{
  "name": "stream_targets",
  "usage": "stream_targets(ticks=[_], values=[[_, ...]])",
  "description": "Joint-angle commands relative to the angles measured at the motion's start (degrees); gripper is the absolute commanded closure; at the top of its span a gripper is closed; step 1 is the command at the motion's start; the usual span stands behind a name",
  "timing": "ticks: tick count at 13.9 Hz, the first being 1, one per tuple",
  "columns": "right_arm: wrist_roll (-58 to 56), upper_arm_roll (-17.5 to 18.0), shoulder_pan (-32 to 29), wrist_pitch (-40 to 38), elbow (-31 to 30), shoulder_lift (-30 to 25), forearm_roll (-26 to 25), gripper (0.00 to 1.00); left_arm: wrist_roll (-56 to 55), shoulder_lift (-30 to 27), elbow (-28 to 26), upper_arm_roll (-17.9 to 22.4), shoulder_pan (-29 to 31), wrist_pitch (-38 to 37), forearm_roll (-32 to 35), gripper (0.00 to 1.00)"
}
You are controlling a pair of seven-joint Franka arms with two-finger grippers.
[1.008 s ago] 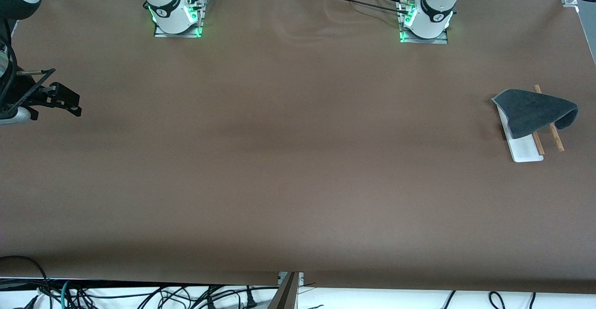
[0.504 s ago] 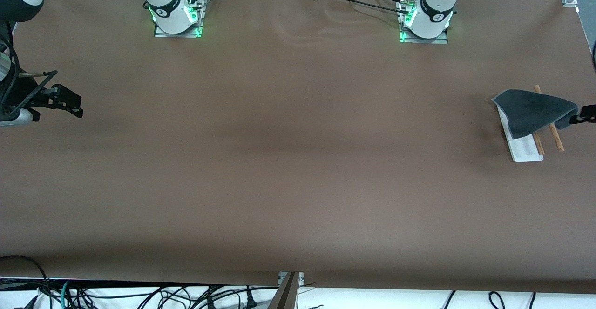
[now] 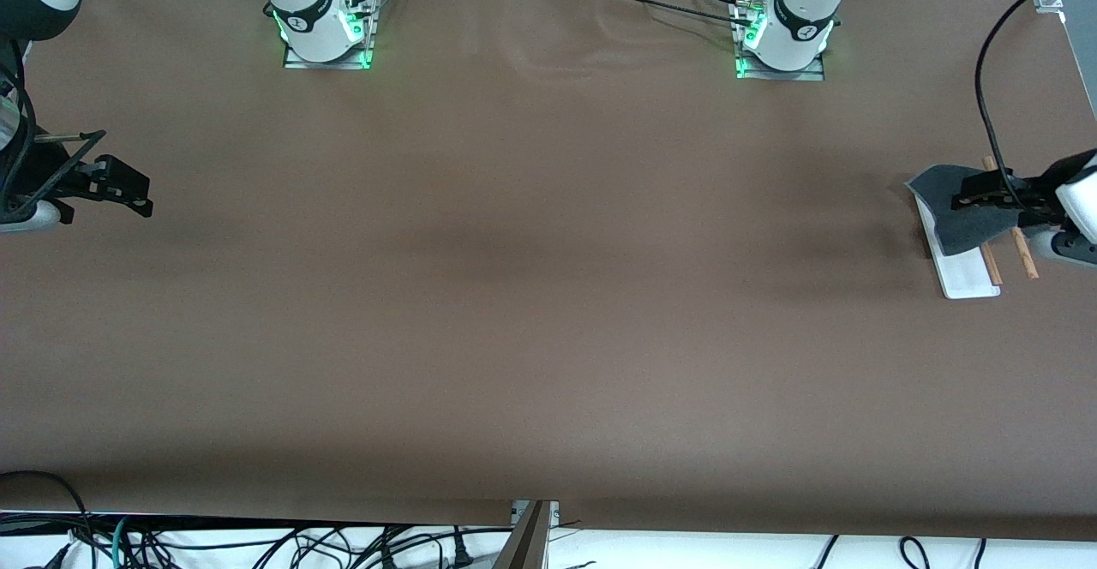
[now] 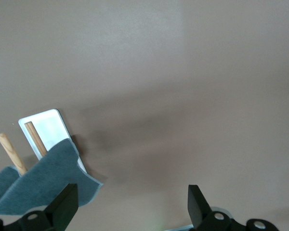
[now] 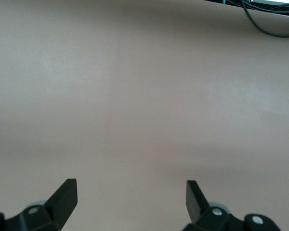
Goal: Pass towel and hang on rack
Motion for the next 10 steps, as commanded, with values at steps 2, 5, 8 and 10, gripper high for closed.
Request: stream_targets(ticks=[2, 5, 8, 10], values=[[0.0, 0.5, -0.5, -0.1, 1.3, 0.6, 0.1, 0.00, -4.7, -11.1, -13.2, 9.5, -9.6, 6.1, -2.8, 0.00], [0.0, 0.4, -0.5, -0.1, 1.3, 0.6, 0.1, 0.00, -9.3, -15.3, -18.6, 9.6, -10.5, 9.0, -4.0, 0.00], [0.2, 0.4, -0.4, -0.1, 1.3, 0.6, 0.1, 0.00, -9.3, -16.5, -20.8, 10.5, -10.5, 10.5, -5.7, 0.00], [0.2, 0.4, -0.4, -0.1, 1.3, 0.6, 0.1, 0.00, -9.2, -16.7, -20.7, 10.5, -10.5, 11.5, -5.7, 0.00]])
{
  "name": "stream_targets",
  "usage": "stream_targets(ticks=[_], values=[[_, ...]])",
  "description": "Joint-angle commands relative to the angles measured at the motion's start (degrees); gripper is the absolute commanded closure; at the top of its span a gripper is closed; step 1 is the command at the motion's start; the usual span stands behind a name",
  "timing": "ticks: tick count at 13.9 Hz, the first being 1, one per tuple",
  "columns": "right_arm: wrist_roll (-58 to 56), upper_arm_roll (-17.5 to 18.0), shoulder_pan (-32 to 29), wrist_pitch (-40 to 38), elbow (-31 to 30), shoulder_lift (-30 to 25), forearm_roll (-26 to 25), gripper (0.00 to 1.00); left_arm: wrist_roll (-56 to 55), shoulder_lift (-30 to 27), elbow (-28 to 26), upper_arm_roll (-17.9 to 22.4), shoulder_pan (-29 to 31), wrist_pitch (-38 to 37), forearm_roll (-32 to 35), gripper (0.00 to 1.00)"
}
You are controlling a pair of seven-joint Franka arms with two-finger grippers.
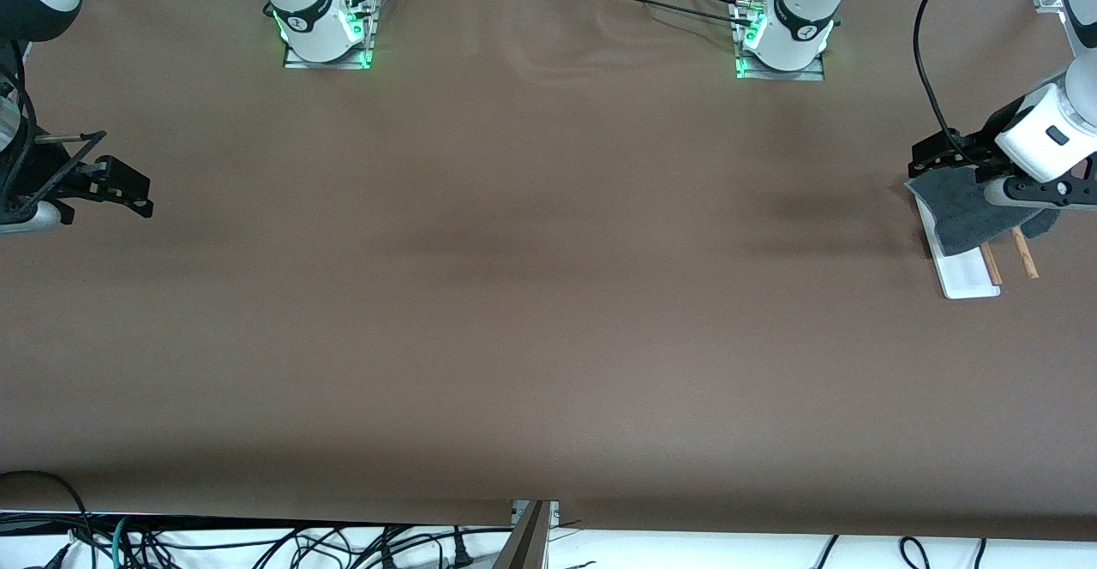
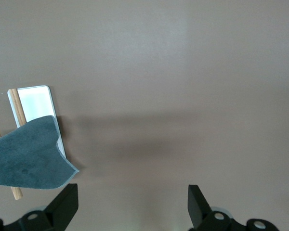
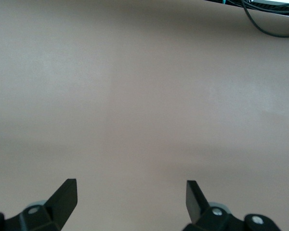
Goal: Pass towel and hang on rack
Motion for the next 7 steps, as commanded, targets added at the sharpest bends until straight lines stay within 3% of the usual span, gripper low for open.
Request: stream_targets(ticks=[1, 7], values=[[0.2, 0.4, -0.4, -0.2, 1.3, 0.5, 0.1, 0.00, -0.1, -2.1, -1.8, 0.8, -0.5, 1.8, -1.4, 0.00], [0.3, 0.5, -0.4, -0.2, 1.3, 0.5, 0.1, 0.00, -0.1, -2.1, -1.9, 0.8, -0.5, 1.6, -1.4, 0.00]])
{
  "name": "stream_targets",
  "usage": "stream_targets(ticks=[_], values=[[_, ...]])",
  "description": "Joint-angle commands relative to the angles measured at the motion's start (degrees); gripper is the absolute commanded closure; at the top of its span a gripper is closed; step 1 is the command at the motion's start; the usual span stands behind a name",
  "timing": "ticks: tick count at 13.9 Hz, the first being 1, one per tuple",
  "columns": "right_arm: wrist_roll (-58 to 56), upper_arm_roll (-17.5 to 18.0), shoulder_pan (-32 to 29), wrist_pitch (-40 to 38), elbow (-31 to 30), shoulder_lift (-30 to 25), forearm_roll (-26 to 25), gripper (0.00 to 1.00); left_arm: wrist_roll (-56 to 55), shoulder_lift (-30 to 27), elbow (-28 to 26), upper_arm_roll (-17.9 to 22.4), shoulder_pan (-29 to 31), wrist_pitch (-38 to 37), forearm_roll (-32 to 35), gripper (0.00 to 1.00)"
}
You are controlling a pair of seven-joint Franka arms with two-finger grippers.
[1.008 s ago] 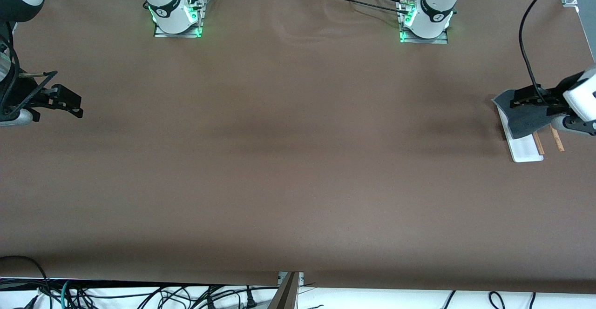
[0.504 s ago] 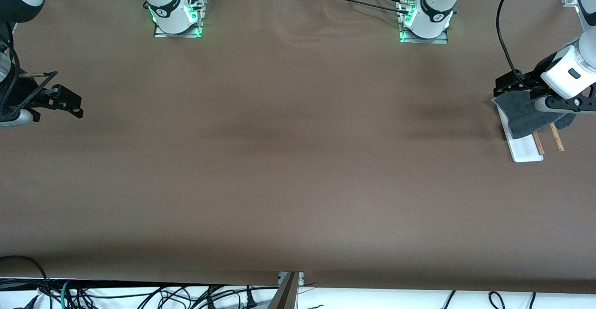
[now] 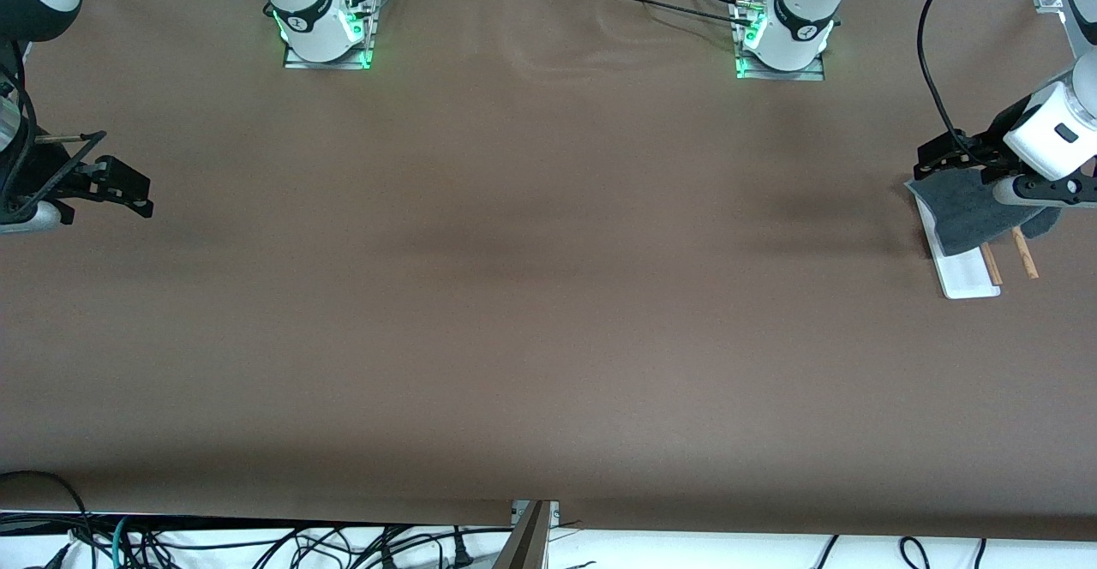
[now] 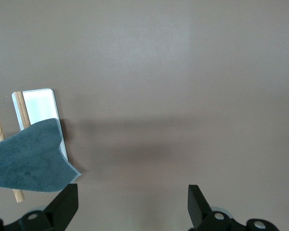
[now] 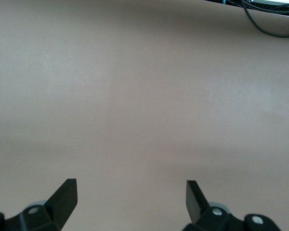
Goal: Pass towel and hang on rack
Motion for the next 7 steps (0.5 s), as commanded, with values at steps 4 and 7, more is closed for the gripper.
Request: stream_targets(ticks=[4, 7], values=[[0.2, 0.4, -0.4, -0.2, 1.3, 0.5, 0.1, 0.00, -0.2, -1.7, -1.7, 0.6, -0.5, 0.7, -1.4, 0.00], [0.1, 0.4, -0.4, -0.2, 1.3, 0.5, 0.1, 0.00, -0.2, -1.7, -1.6, 0.6, -0.5, 0.7, -1.4, 0.00]])
